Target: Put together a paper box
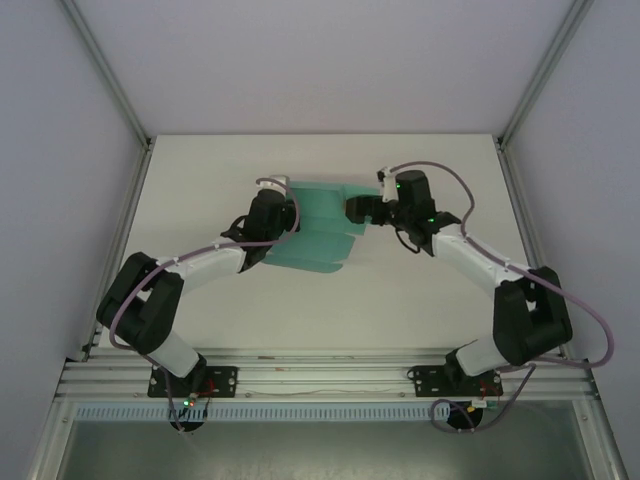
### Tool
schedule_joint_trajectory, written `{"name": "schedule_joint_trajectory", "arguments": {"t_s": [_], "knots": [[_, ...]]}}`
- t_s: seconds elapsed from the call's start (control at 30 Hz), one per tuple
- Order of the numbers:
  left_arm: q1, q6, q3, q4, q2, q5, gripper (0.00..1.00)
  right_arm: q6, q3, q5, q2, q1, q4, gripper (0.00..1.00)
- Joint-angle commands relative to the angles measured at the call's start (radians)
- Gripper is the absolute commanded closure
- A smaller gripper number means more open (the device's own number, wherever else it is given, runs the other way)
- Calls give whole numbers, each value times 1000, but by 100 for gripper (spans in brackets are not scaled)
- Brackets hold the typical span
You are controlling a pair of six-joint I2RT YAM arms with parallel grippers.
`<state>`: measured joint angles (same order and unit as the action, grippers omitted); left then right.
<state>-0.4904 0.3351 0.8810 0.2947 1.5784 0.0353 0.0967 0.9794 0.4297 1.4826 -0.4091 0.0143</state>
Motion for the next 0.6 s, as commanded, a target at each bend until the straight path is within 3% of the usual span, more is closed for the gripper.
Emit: {"name": "schedule_joint_trajectory", "arguments": {"t_s": [0.0,0.27,0.57], "knots": [[-11,32,32,7,0,16,100,34,6,-102,42,-44,-126,0],[-45,22,45,-18,17,121,100,138,28,-472,66,-126,-189,1],[-48,19,14,5,-21,197,100,171,-178,-463,-191,-128,-50,1]]}}
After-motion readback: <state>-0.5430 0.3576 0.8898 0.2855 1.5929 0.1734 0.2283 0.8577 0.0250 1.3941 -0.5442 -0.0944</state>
